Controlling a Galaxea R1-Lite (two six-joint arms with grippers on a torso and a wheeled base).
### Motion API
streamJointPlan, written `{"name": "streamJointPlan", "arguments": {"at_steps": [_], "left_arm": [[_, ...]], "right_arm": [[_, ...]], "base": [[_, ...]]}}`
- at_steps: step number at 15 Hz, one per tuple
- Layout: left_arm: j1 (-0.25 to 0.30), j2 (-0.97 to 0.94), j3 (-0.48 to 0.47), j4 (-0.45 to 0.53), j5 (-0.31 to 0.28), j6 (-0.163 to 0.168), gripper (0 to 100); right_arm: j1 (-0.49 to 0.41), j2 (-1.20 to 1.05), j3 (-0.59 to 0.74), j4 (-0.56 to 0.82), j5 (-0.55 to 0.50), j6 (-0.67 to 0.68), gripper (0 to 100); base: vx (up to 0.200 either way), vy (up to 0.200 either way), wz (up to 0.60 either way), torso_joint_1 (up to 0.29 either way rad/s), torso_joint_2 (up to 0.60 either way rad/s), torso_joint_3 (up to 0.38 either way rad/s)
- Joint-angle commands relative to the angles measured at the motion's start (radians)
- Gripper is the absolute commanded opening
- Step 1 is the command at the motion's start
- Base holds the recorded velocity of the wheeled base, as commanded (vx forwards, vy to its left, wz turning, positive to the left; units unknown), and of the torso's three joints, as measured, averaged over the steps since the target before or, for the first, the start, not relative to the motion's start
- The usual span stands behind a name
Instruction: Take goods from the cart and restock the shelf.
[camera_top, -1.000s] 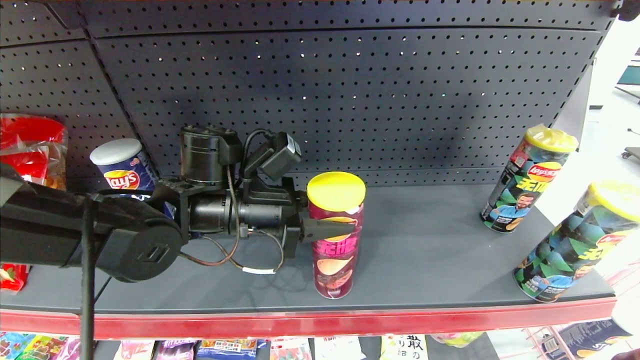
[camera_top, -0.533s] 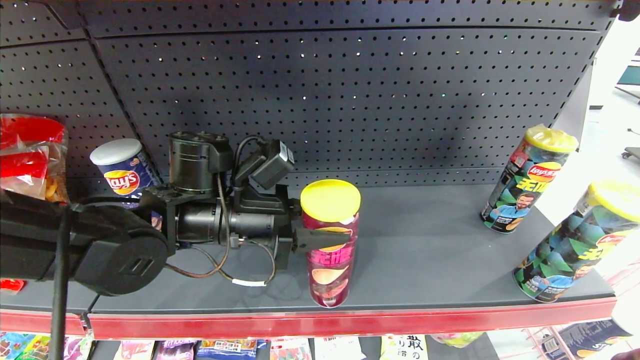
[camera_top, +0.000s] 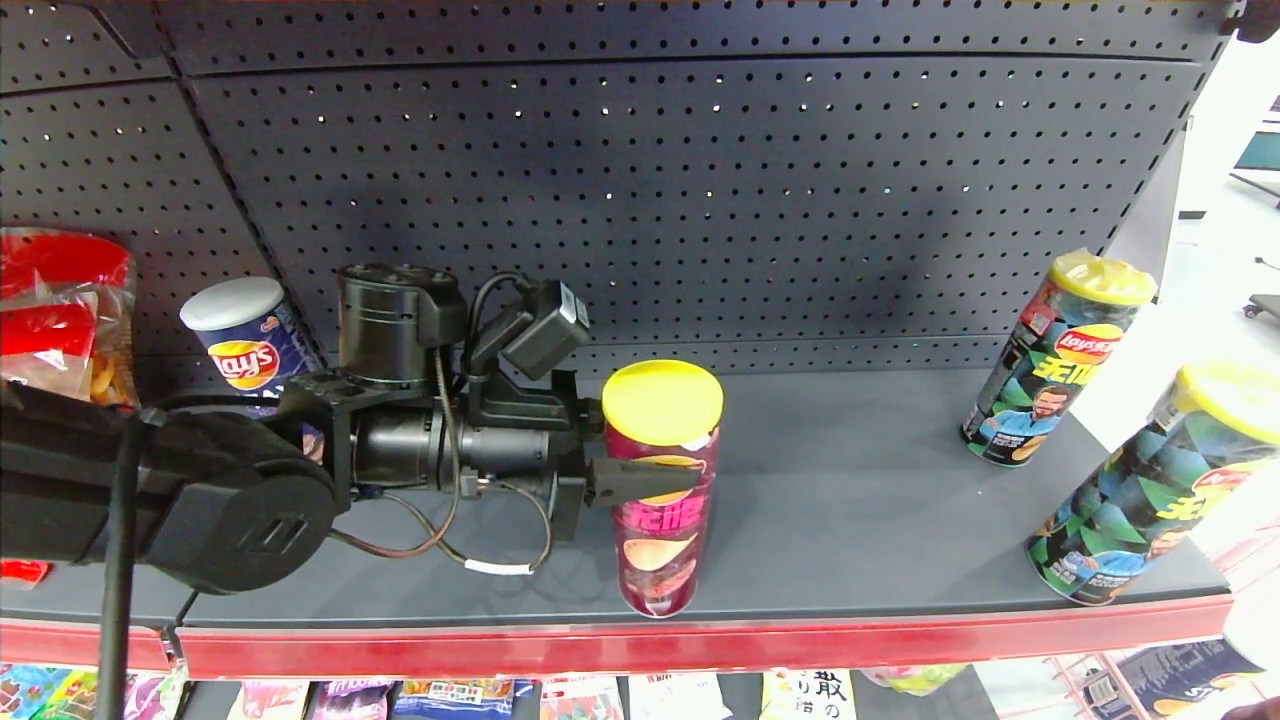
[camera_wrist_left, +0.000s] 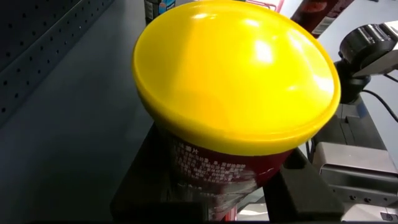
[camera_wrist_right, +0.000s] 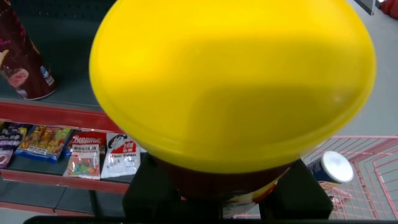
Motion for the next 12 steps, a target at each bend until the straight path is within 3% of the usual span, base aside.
{"name": "streamJointPlan", "arguments": {"at_steps": [1,4,5,9,12], "left_arm": [[-0.009,0.007,0.000,0.000,0.002,-0.001,0],[-0.011,0.010,0.001,0.000,0.004,0.001,0],[-0.009,0.008,0.004,0.000,0.005,0.001,100],[0.014,-0.016,0.030,0.000,0.031,0.001,100],[0.073,-0.084,0.107,0.000,0.073,0.001,100]], "right_arm": [[0.000,0.002,0.001,0.000,0.000,0.000,0],[0.000,0.002,0.001,0.000,0.000,0.000,0],[0.000,0.002,0.001,0.000,-0.001,0.000,0],[0.002,0.006,0.001,0.002,0.003,0.000,0],[0.014,0.077,-0.031,-0.003,0.025,-0.002,0]], "base": [[0.000,0.000,0.00,0.000,0.00,0.000],[0.000,0.000,0.00,0.000,0.00,0.000],[0.000,0.000,0.00,0.000,0.00,0.000],[0.000,0.000,0.00,0.000,0.00,0.000],[0.000,0.000,0.00,0.000,0.00,0.000]]}}
